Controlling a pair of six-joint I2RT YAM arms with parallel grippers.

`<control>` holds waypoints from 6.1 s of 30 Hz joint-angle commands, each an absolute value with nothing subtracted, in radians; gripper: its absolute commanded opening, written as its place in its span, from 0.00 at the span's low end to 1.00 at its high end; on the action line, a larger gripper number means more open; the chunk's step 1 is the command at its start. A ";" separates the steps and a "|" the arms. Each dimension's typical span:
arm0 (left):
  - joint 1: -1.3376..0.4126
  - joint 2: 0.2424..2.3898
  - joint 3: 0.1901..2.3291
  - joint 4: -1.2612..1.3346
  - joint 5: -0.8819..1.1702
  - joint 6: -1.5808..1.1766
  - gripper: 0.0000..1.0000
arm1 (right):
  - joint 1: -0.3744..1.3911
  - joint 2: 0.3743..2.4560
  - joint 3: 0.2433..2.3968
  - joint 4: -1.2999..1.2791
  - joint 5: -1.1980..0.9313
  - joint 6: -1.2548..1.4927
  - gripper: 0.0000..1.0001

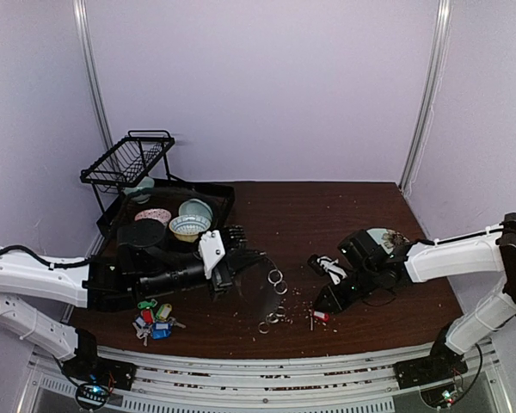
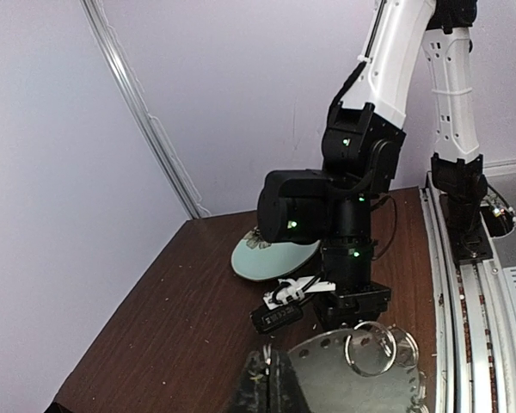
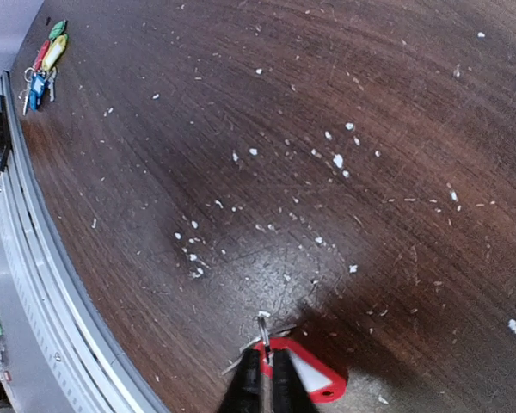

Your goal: Put the keys on the keyring

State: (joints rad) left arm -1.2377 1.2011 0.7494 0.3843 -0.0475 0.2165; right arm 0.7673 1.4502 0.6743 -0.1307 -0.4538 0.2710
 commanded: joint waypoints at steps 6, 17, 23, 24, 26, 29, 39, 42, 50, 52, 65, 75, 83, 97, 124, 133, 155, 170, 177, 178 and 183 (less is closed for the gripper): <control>-1.233 1.156 0.731 0.496 0.051 0.212 0.00 | 0.755 1.317 0.767 -0.219 -0.453 0.200 0.37; -1.233 1.169 0.735 0.543 0.180 0.216 0.00 | 0.923 0.998 0.667 0.560 -0.703 0.006 0.32; -1.233 1.169 0.741 0.552 0.202 0.208 0.00 | 0.956 1.094 0.784 0.473 -0.790 -0.031 0.25; -1.233 1.170 0.741 0.552 0.204 0.209 0.00 | 0.965 1.102 0.789 0.466 -0.780 -0.044 0.25; -1.233 1.173 0.742 0.554 0.206 0.210 0.00 | 0.990 1.117 0.794 0.469 -0.755 -0.073 0.23; -1.233 1.175 0.746 0.553 0.207 0.212 0.00 | 1.007 1.139 0.804 0.477 -0.726 -0.081 0.20; -1.233 1.169 0.745 0.547 0.212 0.216 0.00 | 1.019 1.182 0.822 0.459 -0.665 -0.096 0.18; -1.233 1.165 0.742 0.544 0.216 0.220 0.00 | 1.019 1.187 0.834 0.450 -0.657 -0.090 0.18; -1.233 1.149 0.729 0.552 0.210 0.224 0.00 | 1.017 1.160 0.842 0.406 -0.679 -0.123 0.19; -1.233 1.148 0.729 0.555 0.206 0.224 0.00 | 1.018 1.170 0.841 0.398 -0.675 -0.127 0.19; -1.233 1.143 0.729 0.558 0.187 0.219 0.00 | 1.027 1.212 0.839 0.410 -0.664 -0.114 0.18; -1.233 1.140 0.727 0.559 0.160 0.211 0.00 | 1.035 1.219 0.834 0.402 -0.675 -0.130 0.15; -1.233 1.139 0.730 0.550 0.146 0.212 0.00 | 1.054 1.217 0.831 0.400 -0.670 -0.141 0.17; -1.233 1.132 0.727 0.539 0.169 0.212 0.00 | 1.060 1.221 0.839 0.394 -0.632 -0.136 0.00; -1.206 1.153 0.718 0.640 0.306 0.131 0.24 | 1.060 1.149 0.784 0.613 -0.599 -0.021 0.00; -1.207 1.200 0.742 0.670 0.279 0.130 0.12 | 1.060 1.156 0.786 0.602 -0.578 -0.019 0.00; -1.207 1.187 0.748 0.644 0.180 0.148 0.00 | 1.062 1.156 0.816 0.491 -0.585 -0.077 0.00; -1.204 1.070 0.808 0.243 0.426 0.562 0.00 | 1.061 1.011 0.798 0.303 -0.600 -0.197 0.30; -1.192 1.048 0.905 0.166 0.639 0.607 0.00 | 1.061 0.948 0.752 0.282 -0.539 -0.229 0.32; -1.191 1.048 0.912 0.172 0.664 0.605 0.00 | 1.060 0.935 0.736 0.292 -0.526 -0.234 0.32; -1.190 1.077 0.971 0.147 0.758 0.603 0.00 | 1.059 0.880 0.673 0.305 -0.473 -0.252 0.32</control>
